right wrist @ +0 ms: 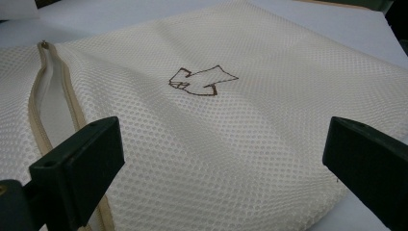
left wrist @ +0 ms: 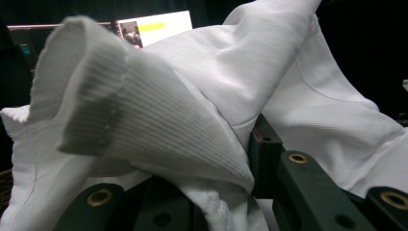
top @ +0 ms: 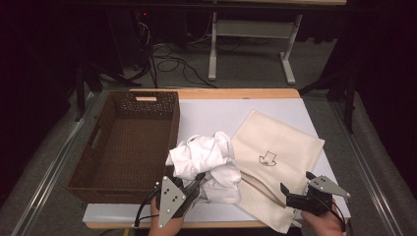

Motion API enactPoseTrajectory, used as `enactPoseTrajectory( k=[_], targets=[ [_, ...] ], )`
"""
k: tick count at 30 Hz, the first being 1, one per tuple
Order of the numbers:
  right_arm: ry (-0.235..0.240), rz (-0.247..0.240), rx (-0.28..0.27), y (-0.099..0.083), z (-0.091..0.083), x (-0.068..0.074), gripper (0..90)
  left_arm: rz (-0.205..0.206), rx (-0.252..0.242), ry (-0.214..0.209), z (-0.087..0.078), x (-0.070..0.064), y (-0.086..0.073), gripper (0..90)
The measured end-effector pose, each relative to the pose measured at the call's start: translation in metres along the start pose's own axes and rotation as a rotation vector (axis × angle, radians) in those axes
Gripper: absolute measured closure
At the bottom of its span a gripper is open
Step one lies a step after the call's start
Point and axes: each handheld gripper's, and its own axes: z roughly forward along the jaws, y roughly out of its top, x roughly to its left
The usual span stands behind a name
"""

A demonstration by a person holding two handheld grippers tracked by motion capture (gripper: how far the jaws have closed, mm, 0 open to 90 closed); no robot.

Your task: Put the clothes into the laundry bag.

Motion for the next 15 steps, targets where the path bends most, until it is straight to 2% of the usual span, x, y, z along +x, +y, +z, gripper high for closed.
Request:
enactPoseTrajectory(
  k=[3, 4, 5, 7, 8, 15],
  targets=[
    [0.004, -0.005, -0.004, 0.001, 0.001, 0.004, 1.2, -0.015, 0.023, -0.015, 0.002, -0.002, -0.006, 74.7],
    [0.004, -0.005, -0.004, 0.001, 0.001, 0.004, 1.2, -0.006, 0.023, -0.011, 0.004, -0.001, -0.007, 74.7],
    [0.006, -0.01, -0.008, 0.002, 0.0, 0.004, 1.2, -0.032, 0.035, -0.018, 0.005, -0.002, -0.01, 74.7],
    [0.015, -0.014, -0.007, 0.003, -0.001, 0.007, 1.2, -0.02, 0.037, -0.016, 0.006, -0.002, -0.012, 74.6],
    [0.02, -0.02, -0.007, 0.003, -0.001, 0.008, 1.6, -0.028, 0.049, -0.029, 0.005, -0.004, -0.013, 74.5],
    [0.082, -0.046, -0.004, 0.005, 0.004, 0.018, 13.7, -0.031, 0.041, -0.03, 0.004, -0.003, -0.011, 74.2]
  ],
)
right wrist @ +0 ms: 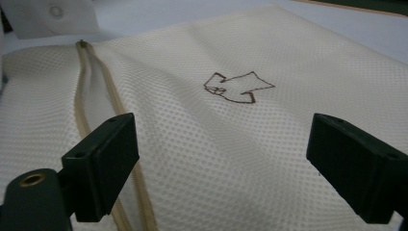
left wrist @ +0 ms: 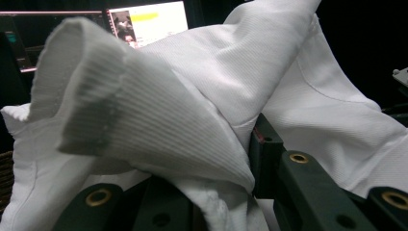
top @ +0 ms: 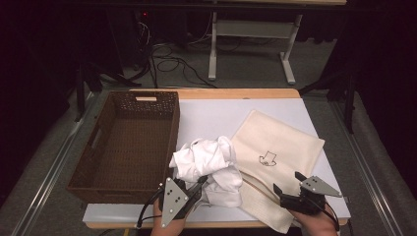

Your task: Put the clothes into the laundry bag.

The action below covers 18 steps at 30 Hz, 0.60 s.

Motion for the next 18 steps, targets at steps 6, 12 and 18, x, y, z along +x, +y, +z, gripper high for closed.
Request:
enactPoseTrajectory(
  k=[6, 12, 18],
  targets=[
    [0.063, -0.035, 0.039, 0.003, 0.007, 0.01, 33.1, 0.004, 0.007, 0.004, 0.001, -0.001, -0.002, 74.0],
    [0.079, -0.041, 0.041, 0.008, 0.011, 0.015, 34.7, 0.029, -0.002, 0.021, -0.001, 0.0, -0.002, 74.0],
    [0.111, -0.087, 0.08, 0.01, 0.022, 0.026, 44.4, 0.04, -0.001, 0.033, -0.008, -0.001, -0.002, 73.9]
  ],
)
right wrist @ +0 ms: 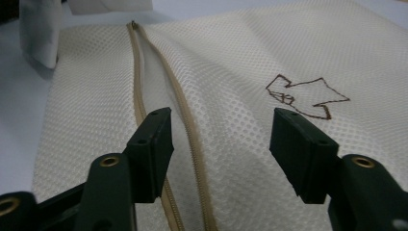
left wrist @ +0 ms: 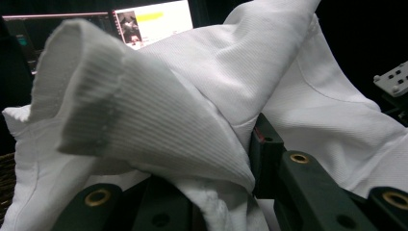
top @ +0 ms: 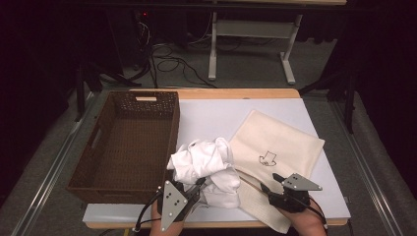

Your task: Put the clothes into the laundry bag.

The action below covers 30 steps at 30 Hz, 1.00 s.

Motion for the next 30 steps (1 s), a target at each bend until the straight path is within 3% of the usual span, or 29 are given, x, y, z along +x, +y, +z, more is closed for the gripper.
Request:
enactPoseTrajectory(
  k=[4, 8, 9, 12, 18, 21, 30],
  targets=[
    [0.011, -0.028, 0.058, -0.001, 0.011, 0.001, 49.9, -0.009, 0.015, 0.011, -0.004, 0.0, -0.001, 73.9],
    [0.023, -0.051, 0.109, 0.0, 0.019, 0.001, 61.9, -0.013, 0.021, 0.023, -0.006, 0.001, -0.002, 73.9],
    [0.021, -0.052, 0.11, 0.0, 0.02, 0.001, 67.7, -0.014, 0.021, 0.024, -0.007, 0.001, -0.003, 73.8],
    [0.025, -0.053, 0.082, 0.001, 0.017, -0.001, 73.3, -0.017, 0.027, 0.029, -0.007, 0.002, -0.003, 73.8],
    [0.045, -0.07, 0.063, 0.001, 0.012, -0.002, 75.6, -0.028, 0.039, 0.027, -0.006, 0.003, -0.006, 73.8],
    [0.049, -0.066, 0.05, 0.001, 0.011, -0.002, 69.8, -0.035, 0.04, 0.026, -0.005, 0.003, -0.007, 73.8],
    [0.066, -0.054, 0.031, 0.002, 0.008, -0.001, 70.6, -0.042, 0.038, 0.03, -0.006, 0.005, -0.007, 73.8]
  ],
)
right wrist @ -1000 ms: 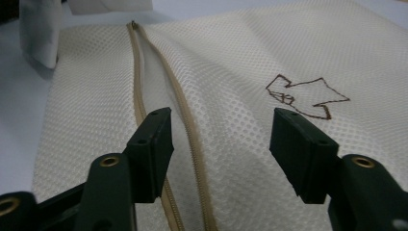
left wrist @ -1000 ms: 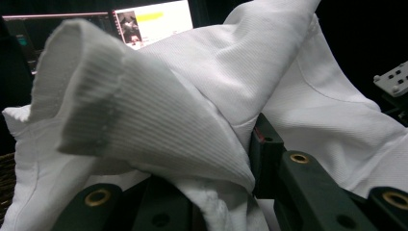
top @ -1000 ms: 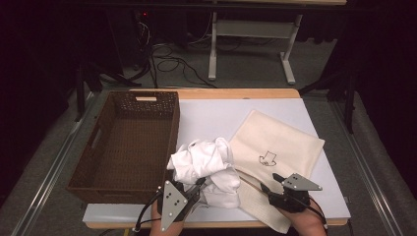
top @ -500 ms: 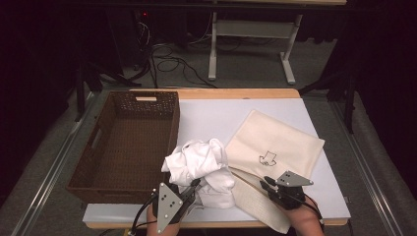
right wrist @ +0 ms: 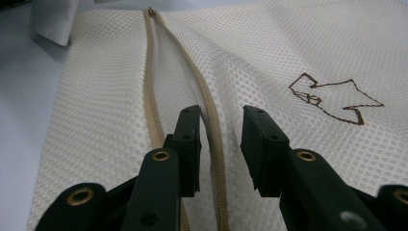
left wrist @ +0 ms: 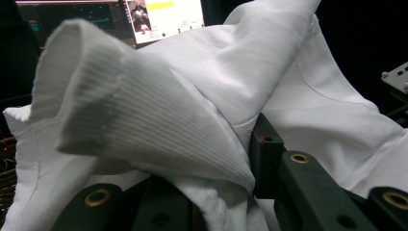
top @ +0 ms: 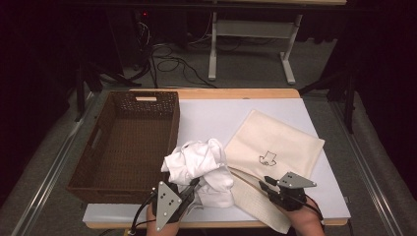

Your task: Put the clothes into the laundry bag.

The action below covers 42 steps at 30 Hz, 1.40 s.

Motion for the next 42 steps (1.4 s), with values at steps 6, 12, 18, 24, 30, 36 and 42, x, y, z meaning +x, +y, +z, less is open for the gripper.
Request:
enactPoseTrajectory(
  k=[6, 12, 18, 24, 30, 36, 42],
  targets=[
    [0.003, 0.01, 0.013, -0.002, 0.001, -0.002, 84.1, 0.003, 0.009, -0.009, 0.001, -0.003, -0.001, 73.8],
    [-0.01, -0.006, 0.031, -0.001, 0.003, 0.001, 74.7, -0.001, 0.012, -0.009, 0.001, -0.003, -0.002, 73.9],
    [-0.004, -0.002, 0.037, -0.002, 0.006, -0.001, 75.9, -0.006, 0.016, -0.009, 0.001, -0.004, -0.003, 73.8],
    [-0.006, 0.001, 0.069, -0.002, 0.009, -0.001, 87.7, -0.022, 0.026, -0.01, 0.002, -0.005, -0.005, 73.8],
    [-0.007, 0.003, 0.028, 0.005, 0.007, 0.002, 89.7, 0.007, 0.009, 0.008, 0.003, -0.001, 0.001, 74.1],
    [0.037, 0.028, -0.043, 0.02, 0.01, 0.013, 89.6, 0.018, -0.058, 0.057, 0.001, 0.005, 0.021, 74.3],
    [0.042, 0.053, -0.094, 0.032, 0.014, 0.02, 89.6, 0.019, -0.001, 0.038, 0.012, -0.013, 0.002, 74.4]
  ],
)
